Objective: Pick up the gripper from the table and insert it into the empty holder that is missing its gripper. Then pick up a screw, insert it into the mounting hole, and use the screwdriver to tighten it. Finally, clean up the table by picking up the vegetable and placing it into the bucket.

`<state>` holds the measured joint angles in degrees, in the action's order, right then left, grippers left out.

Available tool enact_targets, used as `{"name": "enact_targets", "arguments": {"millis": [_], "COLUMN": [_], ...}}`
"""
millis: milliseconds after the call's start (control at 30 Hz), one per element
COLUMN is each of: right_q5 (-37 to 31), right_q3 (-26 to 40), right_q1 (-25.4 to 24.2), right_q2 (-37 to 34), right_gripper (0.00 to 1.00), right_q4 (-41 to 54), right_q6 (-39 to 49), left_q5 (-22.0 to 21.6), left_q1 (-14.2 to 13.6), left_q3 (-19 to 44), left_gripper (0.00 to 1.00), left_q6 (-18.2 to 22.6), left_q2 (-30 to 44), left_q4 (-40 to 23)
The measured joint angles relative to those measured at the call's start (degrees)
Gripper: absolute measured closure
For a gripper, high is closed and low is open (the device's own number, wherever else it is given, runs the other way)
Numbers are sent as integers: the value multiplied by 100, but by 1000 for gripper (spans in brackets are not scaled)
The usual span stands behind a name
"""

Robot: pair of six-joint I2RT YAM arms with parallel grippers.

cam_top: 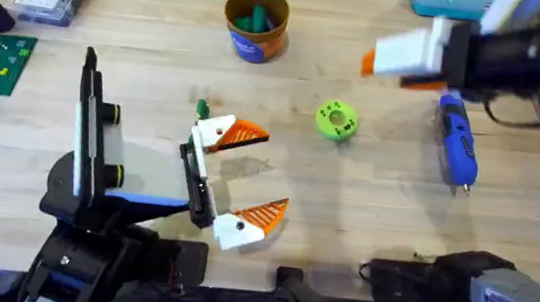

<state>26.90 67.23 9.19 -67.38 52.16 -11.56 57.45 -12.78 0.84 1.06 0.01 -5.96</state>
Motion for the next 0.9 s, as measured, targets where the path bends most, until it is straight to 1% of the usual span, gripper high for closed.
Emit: {"name": "enact_targets", "arguments": {"millis": [133,200,233,267,400,567,667,767,900], "right_q5": [-1196,-1684,-2221,-2344,-2618,-2751,-2781,-2807,-2818], "right_q3": [24,24,28,28,28,28,30,30,30], "right_q1": [192,342,621,717,956,1043,1101,1235,1473], "right_q2": [209,209,130,74,-278,-853,-1172,-1403,-1524], "right_gripper": [6,6,6,6,6,6,6,6,6], "right_q4": [979,1335,1698,1756,1722,1668,1469,1207,1216], "right_q6": [280,366,450,470,546,564,565,613,824], "left_q5": [-1,0,0,0,0,0,0,0,0], "left_q1": [0,0,0,0,0,0,0,0,0], "left_q3": [1,1,1,1,1,1,1,1,0], "left_gripper": [11,11,11,11,11,11,11,11,11], "left_q6": [0,0,0,0,0,0,0,0,0], "left_q2": [0,0,0,0,0,0,0,0,0], "left_q4": [0,0,0,0,0,0,0,0,0]}}
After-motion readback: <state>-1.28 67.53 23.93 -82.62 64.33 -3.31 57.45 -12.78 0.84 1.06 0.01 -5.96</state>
